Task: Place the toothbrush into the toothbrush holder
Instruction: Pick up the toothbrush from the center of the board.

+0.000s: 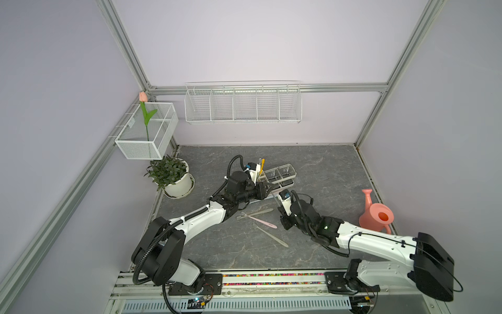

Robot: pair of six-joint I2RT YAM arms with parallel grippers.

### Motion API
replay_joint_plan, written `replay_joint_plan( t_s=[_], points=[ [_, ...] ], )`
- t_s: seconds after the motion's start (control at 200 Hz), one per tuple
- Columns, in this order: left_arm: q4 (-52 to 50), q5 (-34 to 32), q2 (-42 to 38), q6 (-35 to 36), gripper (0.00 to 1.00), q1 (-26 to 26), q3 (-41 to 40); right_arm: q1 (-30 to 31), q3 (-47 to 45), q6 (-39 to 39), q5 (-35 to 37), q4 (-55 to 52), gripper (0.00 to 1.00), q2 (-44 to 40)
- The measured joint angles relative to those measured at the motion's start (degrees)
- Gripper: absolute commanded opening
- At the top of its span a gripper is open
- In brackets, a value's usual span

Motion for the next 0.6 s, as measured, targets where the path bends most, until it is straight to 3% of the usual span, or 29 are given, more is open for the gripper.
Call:
replay_joint_plan(
  t_s=[0.6],
  points=[
    [2.14, -1.29, -0.13, -0.39, 0.3, 0.02, -0.85, -0.44, 3.8, 0.02, 1.4, 3.34, 0.1, 5.16]
  ],
)
